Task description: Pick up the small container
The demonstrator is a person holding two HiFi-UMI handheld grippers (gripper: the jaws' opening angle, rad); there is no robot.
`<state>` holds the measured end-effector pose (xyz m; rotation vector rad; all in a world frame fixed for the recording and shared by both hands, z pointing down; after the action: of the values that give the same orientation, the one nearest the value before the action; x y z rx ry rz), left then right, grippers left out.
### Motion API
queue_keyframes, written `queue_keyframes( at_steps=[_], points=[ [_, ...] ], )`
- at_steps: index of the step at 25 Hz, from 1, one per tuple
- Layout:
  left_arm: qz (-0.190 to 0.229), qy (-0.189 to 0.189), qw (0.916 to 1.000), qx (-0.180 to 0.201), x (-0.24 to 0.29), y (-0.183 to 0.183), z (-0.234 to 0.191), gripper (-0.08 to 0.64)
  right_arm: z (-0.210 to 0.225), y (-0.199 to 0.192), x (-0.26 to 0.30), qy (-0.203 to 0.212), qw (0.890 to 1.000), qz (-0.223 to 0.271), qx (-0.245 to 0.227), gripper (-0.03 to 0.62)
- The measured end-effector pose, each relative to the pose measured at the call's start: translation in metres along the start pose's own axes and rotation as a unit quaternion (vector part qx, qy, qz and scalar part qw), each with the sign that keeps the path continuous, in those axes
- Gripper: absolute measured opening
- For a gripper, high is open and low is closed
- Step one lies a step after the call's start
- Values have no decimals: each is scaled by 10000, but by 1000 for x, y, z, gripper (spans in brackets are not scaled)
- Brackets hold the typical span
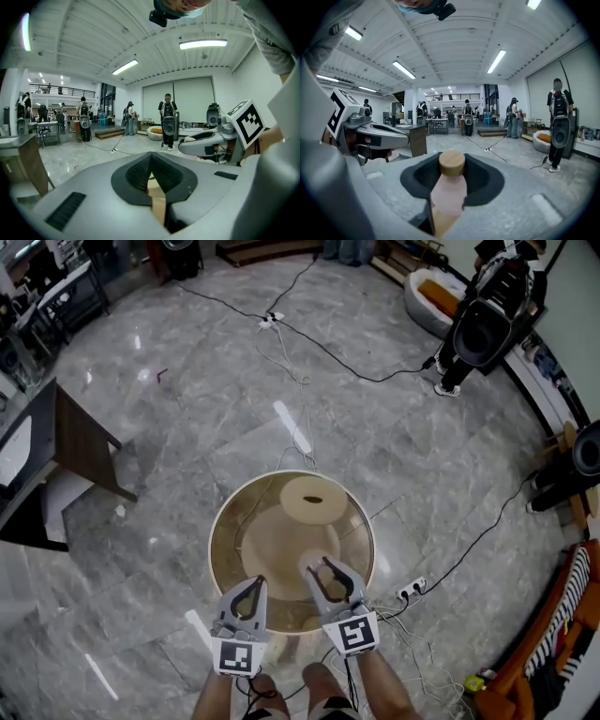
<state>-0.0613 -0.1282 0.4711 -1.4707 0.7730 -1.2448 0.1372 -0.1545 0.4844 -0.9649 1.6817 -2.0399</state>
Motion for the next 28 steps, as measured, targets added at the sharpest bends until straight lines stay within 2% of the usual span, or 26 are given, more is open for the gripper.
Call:
queue_keyframes(
  at_steps=[5,11,15,21,25,28],
  points=[
    [193,-7,9998,15,-24,58,-3,17,-10,56,-27,-96,9998,149,-63,132],
    [484,-115,9970,595,-67,100,0,17,-32,107,-78,-277,9988,382,-106,132],
    [569,-154,9955,748,-96,123,3,17,-51,132,-110,-426,9976,520,-169,132],
    [714,-181,9943,768,-143,144,12,17,-84,154,-155,-537,9968,565,-178,133],
    [701,-206,9958,546,-168,154,21,17,-98,156,-184,-657,9960,578,-194,132],
    [718,-258,9946,703,-184,150,26,17,-109,155,-203,-738,9953,608,-142,133]
  ],
)
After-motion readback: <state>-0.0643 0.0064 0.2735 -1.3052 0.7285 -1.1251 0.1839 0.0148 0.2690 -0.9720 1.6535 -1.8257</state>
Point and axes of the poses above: the fingertips, and each gripper's own axes: x forward along the fingers, z to its right, y out of its top, the point moved 10 cm from there along -x, backward along the fingers, and after that the axes turned 14 degrees about y, right-handed, at the moved point
